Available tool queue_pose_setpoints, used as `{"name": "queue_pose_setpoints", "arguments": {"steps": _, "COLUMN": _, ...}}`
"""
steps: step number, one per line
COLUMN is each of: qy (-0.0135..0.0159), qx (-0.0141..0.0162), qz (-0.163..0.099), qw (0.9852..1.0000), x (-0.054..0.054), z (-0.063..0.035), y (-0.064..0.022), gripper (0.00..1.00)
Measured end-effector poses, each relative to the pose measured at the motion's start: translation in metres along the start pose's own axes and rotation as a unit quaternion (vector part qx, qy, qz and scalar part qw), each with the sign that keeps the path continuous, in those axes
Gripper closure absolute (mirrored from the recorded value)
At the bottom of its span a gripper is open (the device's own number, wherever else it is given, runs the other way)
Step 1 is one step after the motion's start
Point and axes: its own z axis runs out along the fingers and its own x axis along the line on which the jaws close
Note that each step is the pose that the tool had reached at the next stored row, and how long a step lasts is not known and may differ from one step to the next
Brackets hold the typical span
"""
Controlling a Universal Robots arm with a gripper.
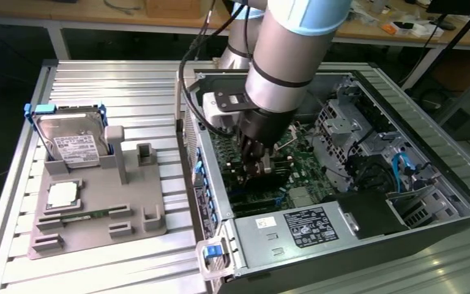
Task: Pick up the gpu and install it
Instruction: 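Press down on the gpu until it lock into place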
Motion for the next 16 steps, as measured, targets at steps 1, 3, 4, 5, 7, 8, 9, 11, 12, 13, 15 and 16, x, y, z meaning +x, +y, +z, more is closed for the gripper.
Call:
{"name": "queue_pose_setpoints", "arguments": {"steps": 1, "qy": 0.0000, "qx": 0.0070, "qz": 0.000, "qw": 1.0000, "x": 0.000, "z": 0.0007, "y": 0.0139, "gripper": 0.89}}
{"name": "queue_pose_setpoints", "arguments": {"steps": 3, "qy": 0.0003, "qx": 0.0087, "qz": 0.000, "qw": 1.0000, "x": 0.000, "z": 0.0112, "y": 0.0211, "gripper": 0.89}}
{"name": "queue_pose_setpoints", "arguments": {"steps": 4, "qy": -0.0006, "qx": 0.0102, "qz": 0.000, "qw": 0.9999, "x": -0.003, "z": -0.0076, "y": 0.0210, "gripper": 0.89}}
{"name": "queue_pose_setpoints", "arguments": {"steps": 5, "qy": 0.0009, "qx": 0.0090, "qz": 0.000, "qw": 1.0000, "x": -0.004, "z": -0.0169, "y": 0.0171, "gripper": 0.89}}
{"name": "queue_pose_setpoints", "arguments": {"steps": 7, "qy": 0.0008, "qx": -0.0121, "qz": 0.001, "qw": 0.9999, "x": -0.004, "z": -0.0169, "y": 0.0071, "gripper": 0.89}}
{"name": "queue_pose_setpoints", "arguments": {"steps": 8, "qy": 0.0008, "qx": -0.0159, "qz": 0.001, "qw": 0.9999, "x": -0.004, "z": -0.0169, "y": 0.0057, "gripper": 0.89}}
{"name": "queue_pose_setpoints", "arguments": {"steps": 9, "qy": 0.0008, "qx": -0.0200, "qz": 0.002, "qw": 0.9998, "x": -0.004, "z": -0.0168, "y": 0.0046, "gripper": 0.89}}
{"name": "queue_pose_setpoints", "arguments": {"steps": 11, "qy": 0.0007, "qx": -0.0344, "qz": 0.002, "qw": 0.9994, "x": -0.004, "z": -0.0169, "y": 0.0030, "gripper": 0.89}}
{"name": "queue_pose_setpoints", "arguments": {"steps": 12, "qy": 0.0006, "qx": -0.0437, "qz": 0.003, "qw": 0.9990, "x": -0.004, "z": -0.0168, "y": 0.0024, "gripper": 0.89}}
{"name": "queue_pose_setpoints", "arguments": {"steps": 13, "qy": 0.0005, "qx": -0.0529, "qz": 0.003, "qw": 0.9986, "x": -0.004, "z": -0.0168, "y": 0.0018, "gripper": 0.89}}
{"name": "queue_pose_setpoints", "arguments": {"steps": 15, "qy": 0.0005, "qx": -0.0705, "qz": 0.004, "qw": 0.9975, "x": -0.004, "z": -0.0168, "y": 0.0009, "gripper": 0.89}}
{"name": "queue_pose_setpoints", "arguments": {"steps": 16, "qy": 0.0004, "qx": -0.0785, "qz": 0.004, "qw": 0.9969, "x": -0.005, "z": -0.0167, "y": 0.0005, "gripper": 0.89}}
